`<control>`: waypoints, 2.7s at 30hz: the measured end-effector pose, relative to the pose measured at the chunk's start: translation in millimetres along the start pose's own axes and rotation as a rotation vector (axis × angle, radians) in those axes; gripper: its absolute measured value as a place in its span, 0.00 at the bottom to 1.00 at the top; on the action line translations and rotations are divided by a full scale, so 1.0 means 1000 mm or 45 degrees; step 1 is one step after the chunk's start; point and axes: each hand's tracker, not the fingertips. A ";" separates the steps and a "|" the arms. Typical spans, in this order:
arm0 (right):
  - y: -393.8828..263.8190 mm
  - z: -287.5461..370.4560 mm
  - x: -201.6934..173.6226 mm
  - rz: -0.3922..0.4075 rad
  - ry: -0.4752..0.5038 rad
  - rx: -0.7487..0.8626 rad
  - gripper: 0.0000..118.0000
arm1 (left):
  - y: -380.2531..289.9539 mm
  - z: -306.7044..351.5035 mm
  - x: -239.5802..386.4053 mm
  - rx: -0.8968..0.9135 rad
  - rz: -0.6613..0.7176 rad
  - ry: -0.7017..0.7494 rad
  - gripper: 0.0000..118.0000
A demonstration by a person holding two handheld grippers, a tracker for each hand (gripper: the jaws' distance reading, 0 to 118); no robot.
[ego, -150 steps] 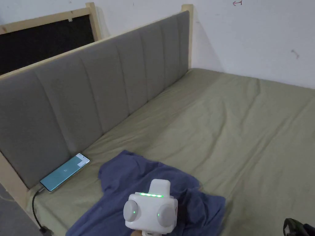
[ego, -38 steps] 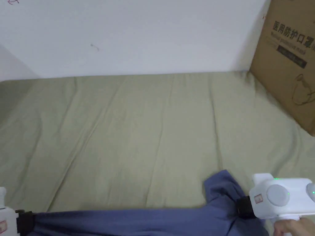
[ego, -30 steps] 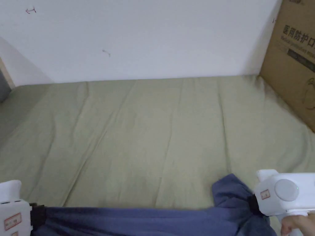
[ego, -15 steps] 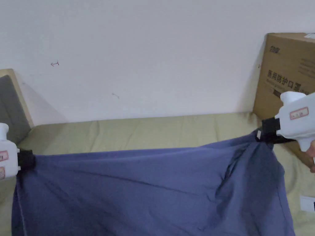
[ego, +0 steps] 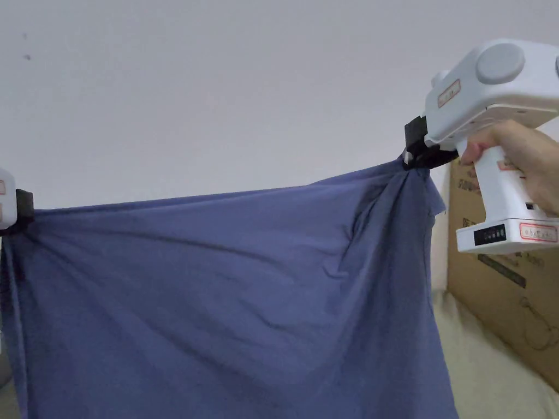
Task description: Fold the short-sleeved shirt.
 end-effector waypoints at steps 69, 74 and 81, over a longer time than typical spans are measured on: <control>-0.530 0.130 0.019 0.011 -0.089 -0.633 0.74 | -0.491 0.163 -0.092 -0.809 0.012 -0.104 0.91; -0.506 0.101 -0.012 0.017 0.069 -0.581 0.56 | -0.467 0.155 -0.073 -0.731 0.049 -0.124 0.72; -0.536 0.047 -0.027 -0.131 0.127 -0.627 0.00 | -0.488 0.128 -0.047 -0.778 0.141 -0.112 0.00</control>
